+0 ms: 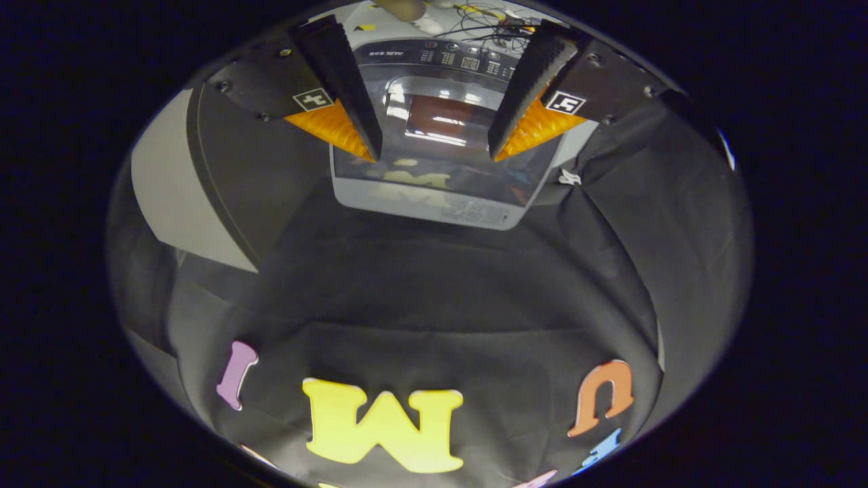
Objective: Put the clothes into the washing machine and then close the washing machine lid.
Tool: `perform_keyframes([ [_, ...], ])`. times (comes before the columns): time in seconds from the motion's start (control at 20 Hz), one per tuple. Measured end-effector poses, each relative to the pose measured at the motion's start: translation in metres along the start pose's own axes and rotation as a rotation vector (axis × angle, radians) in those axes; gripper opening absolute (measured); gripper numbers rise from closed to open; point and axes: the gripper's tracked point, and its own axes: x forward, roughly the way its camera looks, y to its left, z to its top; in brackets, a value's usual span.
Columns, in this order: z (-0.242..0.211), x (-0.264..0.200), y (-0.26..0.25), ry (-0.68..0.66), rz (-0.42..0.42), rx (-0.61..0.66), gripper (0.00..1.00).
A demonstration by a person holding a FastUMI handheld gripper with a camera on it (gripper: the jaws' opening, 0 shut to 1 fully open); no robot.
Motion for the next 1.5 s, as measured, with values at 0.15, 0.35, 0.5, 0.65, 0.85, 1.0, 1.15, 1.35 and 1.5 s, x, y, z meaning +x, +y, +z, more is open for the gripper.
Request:
perform_keyframes([
  [0.15,0.025,-0.060,-0.008,-0.129,0.045,-0.007,0.98],
  [0.35,0.051,-0.164,-0.037,-0.319,0.065,-0.001,0.98],
  [0.5,0.055,-0.244,-0.076,-0.442,0.039,0.020,0.99],
  [0.65,0.037,-0.303,-0.123,-0.504,-0.014,0.029,1.00],
  [0.85,-0.019,-0.335,-0.190,-0.533,-0.088,0.052,1.00],
  [1.0,-0.076,-0.339,-0.247,-0.535,-0.171,0.043,1.00],
  [1.15,-0.134,-0.350,-0.288,-0.567,-0.205,0.082,1.00],
  [1.35,-0.221,-0.348,-0.336,-0.498,-0.245,0.174,1.00],
  [1.5,-0.279,-0.347,-0.362,-0.458,-0.264,0.190,1.00],
])
